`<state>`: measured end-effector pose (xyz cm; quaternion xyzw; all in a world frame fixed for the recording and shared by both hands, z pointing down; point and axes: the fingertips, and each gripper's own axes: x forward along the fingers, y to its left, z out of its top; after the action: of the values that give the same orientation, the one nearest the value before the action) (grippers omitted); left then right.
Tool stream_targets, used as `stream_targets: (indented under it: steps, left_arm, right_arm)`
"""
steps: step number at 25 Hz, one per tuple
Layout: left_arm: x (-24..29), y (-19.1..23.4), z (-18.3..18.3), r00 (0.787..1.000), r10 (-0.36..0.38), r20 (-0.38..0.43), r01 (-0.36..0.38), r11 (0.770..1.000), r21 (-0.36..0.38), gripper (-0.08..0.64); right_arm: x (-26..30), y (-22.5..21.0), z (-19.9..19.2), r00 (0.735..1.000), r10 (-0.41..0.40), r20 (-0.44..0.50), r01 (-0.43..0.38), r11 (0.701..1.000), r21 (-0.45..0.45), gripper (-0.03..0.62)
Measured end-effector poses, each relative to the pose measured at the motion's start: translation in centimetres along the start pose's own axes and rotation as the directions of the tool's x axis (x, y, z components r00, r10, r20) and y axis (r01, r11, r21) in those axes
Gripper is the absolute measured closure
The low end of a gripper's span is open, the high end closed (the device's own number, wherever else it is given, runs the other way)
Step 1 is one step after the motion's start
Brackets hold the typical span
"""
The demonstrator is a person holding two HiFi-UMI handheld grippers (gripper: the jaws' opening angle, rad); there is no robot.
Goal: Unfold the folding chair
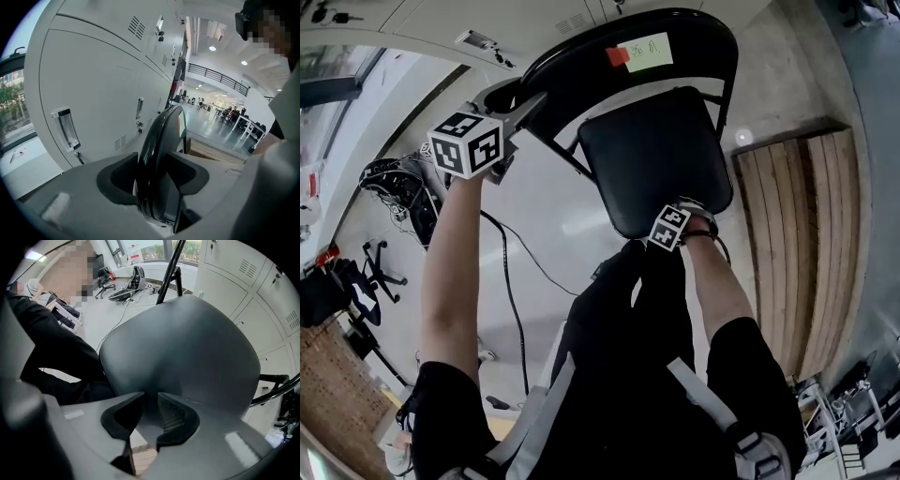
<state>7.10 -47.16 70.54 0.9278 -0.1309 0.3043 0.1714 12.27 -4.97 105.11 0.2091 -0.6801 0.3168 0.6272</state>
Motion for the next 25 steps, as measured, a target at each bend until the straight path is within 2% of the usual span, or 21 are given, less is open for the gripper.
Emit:
stream_targets:
  steps: [8,14,18,22,25]
  left_arm:
    - [1.1,0.9,-0.4,1.000,0.008,0.014,-0.008,1.000,0.014,0.354]
    - [1.2,1.0,-0.3,0.996,-0.028,0.080,0.028,1.000,-0.008,0.356]
    - [1.2,1.1,-0.2,0.993,-0.033,0.116,0.037,0.999,-0.031,0.353]
    - [1.3,0.9,-0.2,0.992,0.002,0.124,-0.002,1.000,-0.004,0.348]
    - [1.0,1.1,-0.3,0.988,0.065,0.142,-0.069,0.997,0.022,0.333]
  right_arm:
    - [1.3,0.5,-0.1,1.000,0.007,0.015,-0.007,1.000,0.011,0.506]
    - [1.5,0.4,-0.1,0.998,0.006,0.058,-0.007,1.000,0.026,0.503]
    - [1.6,0.3,-0.2,0.998,-0.032,0.050,0.030,0.999,0.033,0.505]
    - [1.4,0.2,-0.4,0.998,-0.053,0.024,0.052,0.998,0.041,0.506]
    - [-1.0,-0.2,1.1,0.991,-0.086,0.105,0.075,0.992,0.105,0.534]
